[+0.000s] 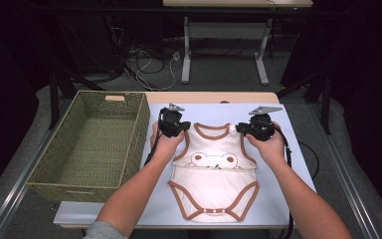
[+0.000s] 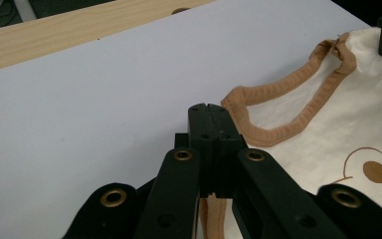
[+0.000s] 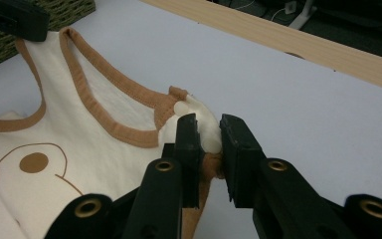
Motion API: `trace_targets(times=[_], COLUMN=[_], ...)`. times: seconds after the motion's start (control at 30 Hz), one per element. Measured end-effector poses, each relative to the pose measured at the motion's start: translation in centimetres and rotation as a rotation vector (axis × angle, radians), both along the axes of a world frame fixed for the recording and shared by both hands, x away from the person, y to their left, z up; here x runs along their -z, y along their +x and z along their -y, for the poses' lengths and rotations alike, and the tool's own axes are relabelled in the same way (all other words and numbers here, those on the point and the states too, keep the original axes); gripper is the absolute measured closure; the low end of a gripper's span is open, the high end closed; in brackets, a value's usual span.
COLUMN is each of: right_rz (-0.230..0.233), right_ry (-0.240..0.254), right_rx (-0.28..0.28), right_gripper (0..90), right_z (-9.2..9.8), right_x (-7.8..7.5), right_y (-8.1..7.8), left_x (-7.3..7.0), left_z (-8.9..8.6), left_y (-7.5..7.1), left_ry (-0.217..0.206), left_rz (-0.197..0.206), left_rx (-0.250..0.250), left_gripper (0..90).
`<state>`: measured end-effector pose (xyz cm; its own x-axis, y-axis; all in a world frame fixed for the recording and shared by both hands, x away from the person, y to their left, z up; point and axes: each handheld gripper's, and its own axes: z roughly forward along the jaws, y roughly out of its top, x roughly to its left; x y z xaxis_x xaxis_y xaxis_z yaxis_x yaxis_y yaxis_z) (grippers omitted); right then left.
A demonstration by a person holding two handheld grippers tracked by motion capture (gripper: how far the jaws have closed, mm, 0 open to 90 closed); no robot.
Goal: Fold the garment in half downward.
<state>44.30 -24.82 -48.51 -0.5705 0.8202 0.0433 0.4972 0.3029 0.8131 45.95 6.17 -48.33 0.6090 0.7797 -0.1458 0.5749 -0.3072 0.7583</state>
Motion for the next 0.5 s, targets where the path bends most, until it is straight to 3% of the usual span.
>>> trace_targets(times=[0.5], right_rz=[0.008], right_ry=[0.008], right_rx=[-0.026], right_gripper=[78.5], right_z=[0.0], right_x=[-1.2], right_y=[-1.1], left_x=[-1.1], left_z=[-0.9], left_y=[-1.5], left_ry=[-0.034], left_rz=[0.022], left_rx=[0.021], left_gripper=[90.0])
